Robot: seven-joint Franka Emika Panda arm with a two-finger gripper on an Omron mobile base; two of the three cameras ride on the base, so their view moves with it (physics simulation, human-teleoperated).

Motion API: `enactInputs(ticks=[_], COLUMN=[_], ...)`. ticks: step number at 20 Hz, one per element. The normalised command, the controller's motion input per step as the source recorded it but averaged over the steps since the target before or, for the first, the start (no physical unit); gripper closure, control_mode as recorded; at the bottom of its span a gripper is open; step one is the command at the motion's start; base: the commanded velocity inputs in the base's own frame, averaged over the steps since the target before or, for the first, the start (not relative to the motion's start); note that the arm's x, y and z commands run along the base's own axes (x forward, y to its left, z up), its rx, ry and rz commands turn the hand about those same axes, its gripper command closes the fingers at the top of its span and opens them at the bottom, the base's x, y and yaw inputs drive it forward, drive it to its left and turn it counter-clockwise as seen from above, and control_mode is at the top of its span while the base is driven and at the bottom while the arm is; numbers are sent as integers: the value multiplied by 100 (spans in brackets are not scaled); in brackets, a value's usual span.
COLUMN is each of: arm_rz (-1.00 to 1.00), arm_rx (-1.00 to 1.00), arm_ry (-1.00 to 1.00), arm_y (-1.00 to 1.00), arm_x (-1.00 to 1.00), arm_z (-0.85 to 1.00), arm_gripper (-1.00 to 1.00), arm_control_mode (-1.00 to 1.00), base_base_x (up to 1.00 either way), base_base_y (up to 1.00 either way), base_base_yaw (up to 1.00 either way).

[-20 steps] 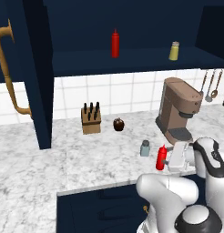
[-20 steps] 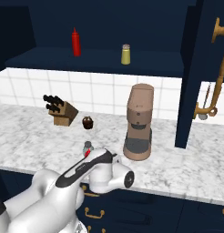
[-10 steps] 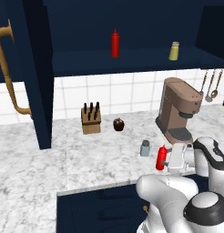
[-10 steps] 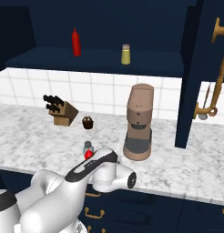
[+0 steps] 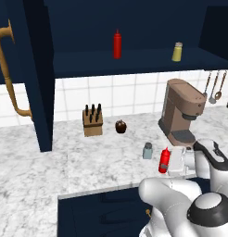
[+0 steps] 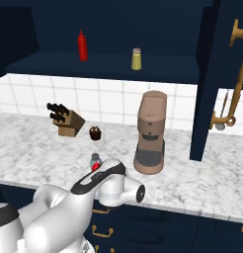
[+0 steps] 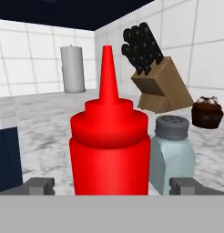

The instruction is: Put the shaker and condiment bottle from the counter next to their counterparts in the cabinet.

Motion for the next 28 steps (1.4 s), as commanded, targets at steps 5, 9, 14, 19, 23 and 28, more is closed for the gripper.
enactInputs(ticks=[5, 9, 14, 19, 23, 28], arm_rz=[0, 0, 0, 0, 0, 0], arm_rx=[0, 3, 2, 0, 0, 0], arm_ry=[1, 0, 0, 0, 0, 0], arm_y=[18, 0, 2, 10, 16, 18], arm_x=[0, -1, -26, -19, -23, -38], arm_z=[-4, 0, 27, 84, 100, 99], arm_gripper=[100, 100, 100, 100, 100, 100], arm_control_mode=[-100, -100, -100, -100, -100, -100], base_base_x=[0, 0, 0, 0, 0, 0], base_base_y=[0, 0, 0, 0, 0, 0], base_base_yaw=[0, 0, 0, 0, 0, 0])
